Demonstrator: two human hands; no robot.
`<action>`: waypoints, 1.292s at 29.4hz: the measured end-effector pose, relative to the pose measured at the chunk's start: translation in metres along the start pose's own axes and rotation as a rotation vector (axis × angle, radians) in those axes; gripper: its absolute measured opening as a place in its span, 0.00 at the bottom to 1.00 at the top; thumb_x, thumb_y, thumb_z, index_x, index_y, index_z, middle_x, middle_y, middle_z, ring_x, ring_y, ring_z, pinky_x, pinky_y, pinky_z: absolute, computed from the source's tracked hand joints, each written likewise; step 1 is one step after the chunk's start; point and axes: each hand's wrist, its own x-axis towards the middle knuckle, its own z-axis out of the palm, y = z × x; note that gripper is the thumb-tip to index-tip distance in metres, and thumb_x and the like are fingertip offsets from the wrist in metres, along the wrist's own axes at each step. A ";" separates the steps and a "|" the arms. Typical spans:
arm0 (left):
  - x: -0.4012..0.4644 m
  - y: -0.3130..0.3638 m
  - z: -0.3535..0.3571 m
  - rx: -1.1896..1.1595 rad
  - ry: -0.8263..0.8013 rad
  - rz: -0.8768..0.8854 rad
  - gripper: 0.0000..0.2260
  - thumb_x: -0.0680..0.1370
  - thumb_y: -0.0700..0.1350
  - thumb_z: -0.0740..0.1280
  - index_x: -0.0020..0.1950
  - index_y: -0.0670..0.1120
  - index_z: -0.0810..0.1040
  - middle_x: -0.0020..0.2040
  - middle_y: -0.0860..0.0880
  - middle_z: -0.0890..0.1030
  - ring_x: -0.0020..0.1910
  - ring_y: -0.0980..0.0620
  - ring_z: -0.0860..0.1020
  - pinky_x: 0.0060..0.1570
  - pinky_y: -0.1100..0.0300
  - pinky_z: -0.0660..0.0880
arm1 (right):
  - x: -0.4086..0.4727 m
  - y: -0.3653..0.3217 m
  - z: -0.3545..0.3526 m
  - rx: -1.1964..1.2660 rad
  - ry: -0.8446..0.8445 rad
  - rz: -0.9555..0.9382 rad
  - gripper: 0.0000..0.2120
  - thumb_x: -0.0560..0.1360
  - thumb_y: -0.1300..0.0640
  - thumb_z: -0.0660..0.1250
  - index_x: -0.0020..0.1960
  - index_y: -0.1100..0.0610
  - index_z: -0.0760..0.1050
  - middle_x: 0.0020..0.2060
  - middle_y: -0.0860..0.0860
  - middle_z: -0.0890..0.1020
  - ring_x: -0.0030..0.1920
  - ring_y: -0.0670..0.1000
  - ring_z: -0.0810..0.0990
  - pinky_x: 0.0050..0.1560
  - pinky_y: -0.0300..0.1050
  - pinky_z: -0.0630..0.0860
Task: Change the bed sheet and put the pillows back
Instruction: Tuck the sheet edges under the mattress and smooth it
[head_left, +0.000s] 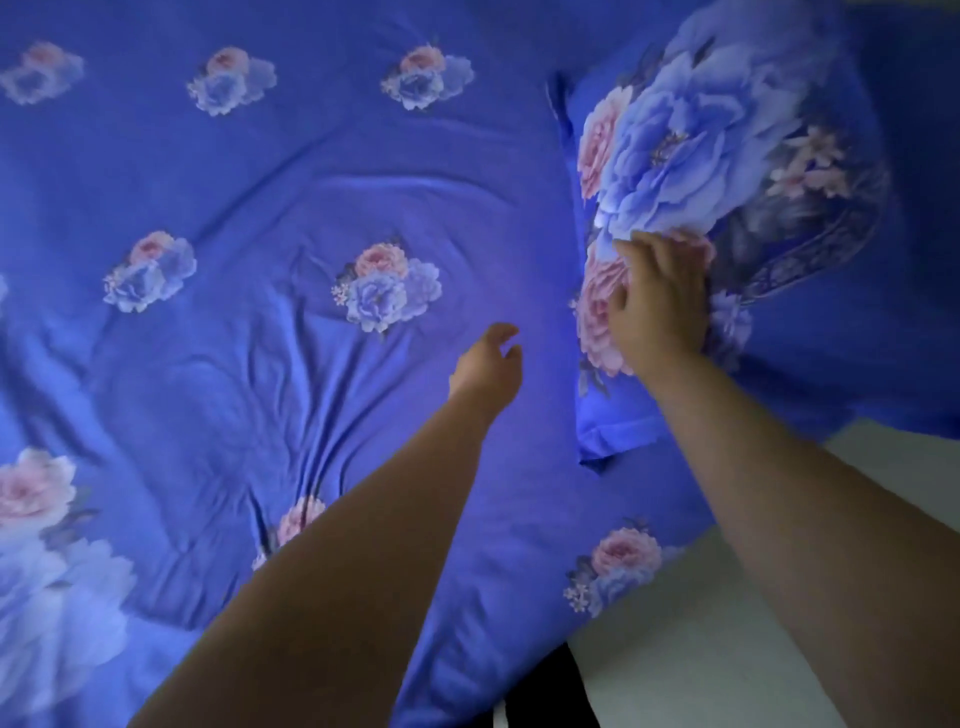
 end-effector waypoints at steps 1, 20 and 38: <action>0.000 -0.019 -0.010 0.047 0.017 -0.040 0.15 0.79 0.47 0.61 0.67 0.50 0.72 0.63 0.46 0.77 0.62 0.44 0.75 0.63 0.49 0.69 | -0.004 -0.011 0.018 0.005 -0.084 -0.027 0.22 0.73 0.61 0.63 0.67 0.58 0.71 0.67 0.56 0.72 0.67 0.58 0.69 0.66 0.49 0.59; 0.093 -0.229 -0.102 0.151 0.442 -0.054 0.21 0.77 0.37 0.59 0.69 0.47 0.71 0.77 0.46 0.58 0.73 0.45 0.62 0.69 0.51 0.62 | 0.081 -0.120 0.283 0.262 -0.215 0.231 0.29 0.80 0.48 0.57 0.75 0.63 0.56 0.74 0.60 0.60 0.75 0.58 0.58 0.74 0.48 0.54; 0.229 -0.259 -0.157 0.580 0.353 -0.067 0.25 0.80 0.61 0.51 0.76 0.63 0.49 0.78 0.58 0.46 0.77 0.49 0.44 0.73 0.43 0.44 | 0.209 -0.091 0.330 0.153 -0.017 0.270 0.26 0.78 0.48 0.57 0.73 0.57 0.64 0.73 0.58 0.65 0.73 0.58 0.62 0.73 0.56 0.56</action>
